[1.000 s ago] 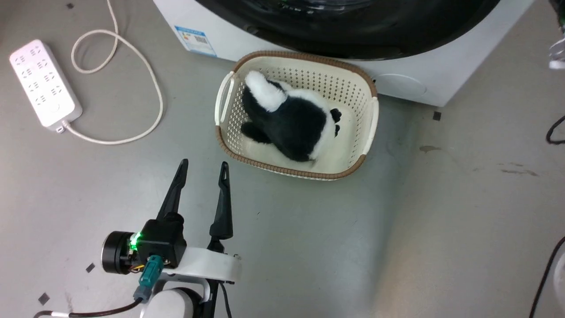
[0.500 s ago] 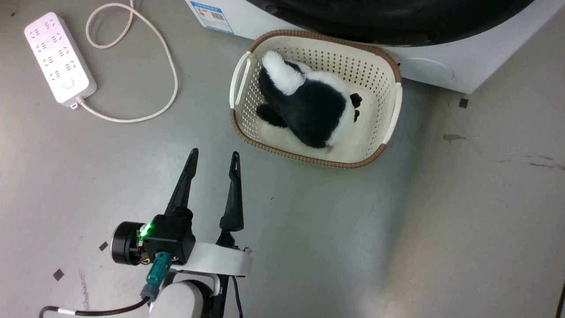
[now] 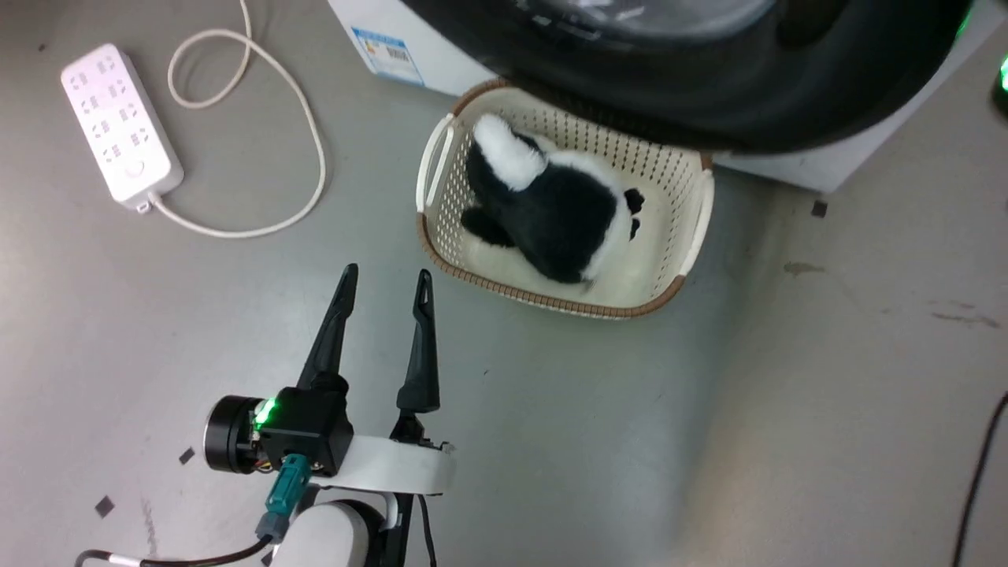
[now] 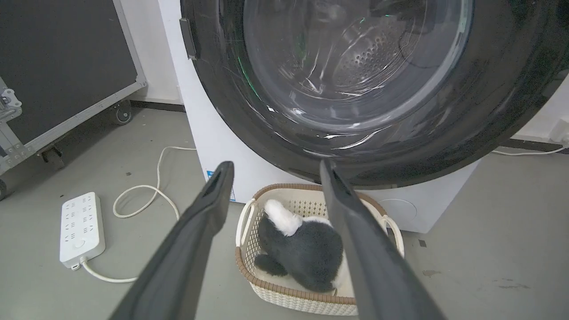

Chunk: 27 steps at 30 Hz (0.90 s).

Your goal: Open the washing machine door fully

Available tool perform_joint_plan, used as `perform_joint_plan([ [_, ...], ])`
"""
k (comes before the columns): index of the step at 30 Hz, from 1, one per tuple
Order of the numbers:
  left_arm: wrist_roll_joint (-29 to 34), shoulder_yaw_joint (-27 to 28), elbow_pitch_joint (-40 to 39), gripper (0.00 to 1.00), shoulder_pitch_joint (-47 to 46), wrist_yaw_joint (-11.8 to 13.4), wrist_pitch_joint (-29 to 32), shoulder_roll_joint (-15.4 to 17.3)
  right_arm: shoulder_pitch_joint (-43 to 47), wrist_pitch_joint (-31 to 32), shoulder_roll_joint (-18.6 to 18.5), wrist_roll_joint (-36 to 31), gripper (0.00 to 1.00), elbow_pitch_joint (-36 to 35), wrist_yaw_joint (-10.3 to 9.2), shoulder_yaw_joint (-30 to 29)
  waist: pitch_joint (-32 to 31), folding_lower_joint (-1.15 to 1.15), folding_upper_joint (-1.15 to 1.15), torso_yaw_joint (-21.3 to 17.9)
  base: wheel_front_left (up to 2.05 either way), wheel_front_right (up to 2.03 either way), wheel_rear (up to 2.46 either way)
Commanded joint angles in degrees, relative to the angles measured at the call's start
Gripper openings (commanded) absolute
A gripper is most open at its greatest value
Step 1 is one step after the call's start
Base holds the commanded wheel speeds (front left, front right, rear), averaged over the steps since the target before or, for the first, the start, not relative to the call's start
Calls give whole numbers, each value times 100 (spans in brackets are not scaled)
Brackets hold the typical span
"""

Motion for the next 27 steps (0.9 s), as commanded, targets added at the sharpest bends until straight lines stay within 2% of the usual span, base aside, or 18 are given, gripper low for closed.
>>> perform_joint_plan([
  [1,4,-38,23,100,-31,15,-33,6,371,166,150,64,0,-54,6,-7,-195,0,0,-67,0,0,0],
  [13,65,-1,223,100,326,-125,-33,6,2002,821,936,223,0,-984,6,-46,-986,0,0,-183,0,0,0],
  [18,71,-33,300,100,447,-180,-33,6,2566,1213,1103,361,0,-1266,6,105,-1249,0,0,-148,0,0,0],
  [23,76,-148,376,100,547,-210,-33,6,2925,1440,1112,1229,0,-1122,6,964,-1459,0,0,-34,0,0,0],
  [27,91,-272,410,100,678,-226,-33,6,3308,1325,1113,2012,0,-1234,6,2034,-1578,0,0,28,0,0,0],
])
